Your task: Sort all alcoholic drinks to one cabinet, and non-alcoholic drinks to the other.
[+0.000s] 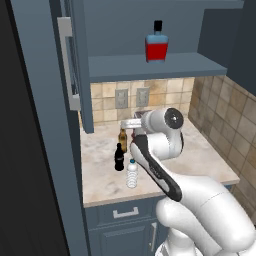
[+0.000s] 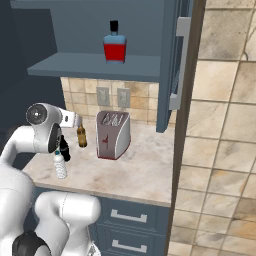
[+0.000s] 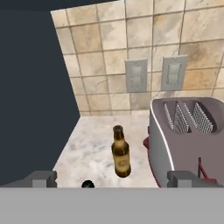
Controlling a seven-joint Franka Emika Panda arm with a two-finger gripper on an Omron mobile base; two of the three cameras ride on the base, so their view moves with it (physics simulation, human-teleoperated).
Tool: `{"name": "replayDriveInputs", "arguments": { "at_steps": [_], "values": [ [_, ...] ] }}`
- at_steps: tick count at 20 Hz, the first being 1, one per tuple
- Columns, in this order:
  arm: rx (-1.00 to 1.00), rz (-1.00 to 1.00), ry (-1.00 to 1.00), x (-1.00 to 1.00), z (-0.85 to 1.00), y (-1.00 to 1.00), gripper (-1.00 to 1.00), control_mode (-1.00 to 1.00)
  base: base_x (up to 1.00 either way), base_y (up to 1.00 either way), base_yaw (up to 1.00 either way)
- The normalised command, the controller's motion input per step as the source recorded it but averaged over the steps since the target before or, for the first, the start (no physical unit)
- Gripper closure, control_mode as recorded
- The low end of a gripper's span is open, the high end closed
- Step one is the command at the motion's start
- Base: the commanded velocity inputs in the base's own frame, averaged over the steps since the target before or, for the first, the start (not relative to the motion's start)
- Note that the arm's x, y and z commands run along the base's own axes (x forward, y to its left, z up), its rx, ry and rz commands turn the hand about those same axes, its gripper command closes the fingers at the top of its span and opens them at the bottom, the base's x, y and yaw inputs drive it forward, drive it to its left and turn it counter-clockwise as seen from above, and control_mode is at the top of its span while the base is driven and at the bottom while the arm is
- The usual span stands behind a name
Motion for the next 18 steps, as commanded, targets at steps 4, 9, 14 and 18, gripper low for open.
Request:
{"name": "replayDriveInputs", "arguments": {
  "at_steps": [4,9,14,18],
  "values": [
    [0.0,0.0,0.01,0.4,-0.32,0.0,-1.0,-1.0,0.0,0.0,0.0],
    [0.0,0.0,0.03,0.38,-0.32,0.08,-1.0,-1.0,0.0,0.0,0.0],
    [0.0,0.0,0.09,0.39,-0.23,0.14,-1.0,-1.0,0.0,0.0,0.0],
    [0.0,0.0,0.07,0.38,-0.12,0.02,-1.0,-1.0,0.0,0.0,0.0]
  ]
}}
